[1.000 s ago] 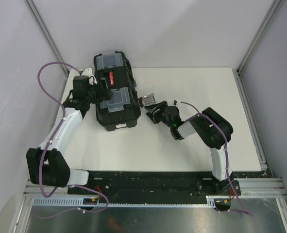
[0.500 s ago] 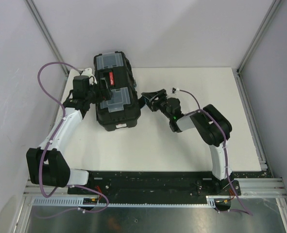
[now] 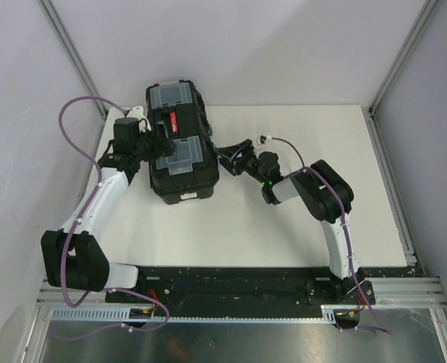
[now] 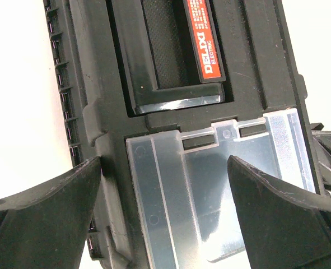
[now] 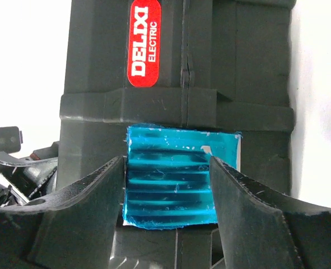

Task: Pack the tool kit

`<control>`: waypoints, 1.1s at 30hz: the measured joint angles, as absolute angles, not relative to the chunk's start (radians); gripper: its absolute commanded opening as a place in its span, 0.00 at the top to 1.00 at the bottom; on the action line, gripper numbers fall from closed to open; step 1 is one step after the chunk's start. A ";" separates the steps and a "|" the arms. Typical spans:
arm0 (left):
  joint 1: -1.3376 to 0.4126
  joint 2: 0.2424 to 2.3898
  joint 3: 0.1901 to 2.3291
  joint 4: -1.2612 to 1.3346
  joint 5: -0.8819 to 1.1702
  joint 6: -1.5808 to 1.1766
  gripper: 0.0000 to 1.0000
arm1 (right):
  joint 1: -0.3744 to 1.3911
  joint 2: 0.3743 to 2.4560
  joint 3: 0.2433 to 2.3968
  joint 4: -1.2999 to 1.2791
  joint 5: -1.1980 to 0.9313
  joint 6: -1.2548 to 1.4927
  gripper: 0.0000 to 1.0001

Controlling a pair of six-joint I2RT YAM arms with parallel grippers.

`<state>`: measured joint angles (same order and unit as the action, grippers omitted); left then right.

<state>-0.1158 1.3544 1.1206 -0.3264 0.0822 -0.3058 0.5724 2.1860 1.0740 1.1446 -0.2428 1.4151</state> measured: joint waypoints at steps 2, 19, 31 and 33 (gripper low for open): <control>-0.115 1.355 1.121 -0.326 0.083 -0.305 0.05 | 0.572 2.186 1.074 1.142 -0.261 1.407 0.30; -0.112 1.360 1.110 -0.309 0.099 -0.305 0.05 | 0.550 2.284 1.144 1.223 -0.361 1.443 0.21; -0.108 1.369 1.100 -0.297 0.107 -0.305 0.05 | 0.548 2.345 1.187 1.280 -0.364 1.456 0.20; -0.106 1.371 1.100 -0.294 0.107 -0.305 0.05 | 0.548 2.354 1.195 1.288 -0.364 1.458 0.19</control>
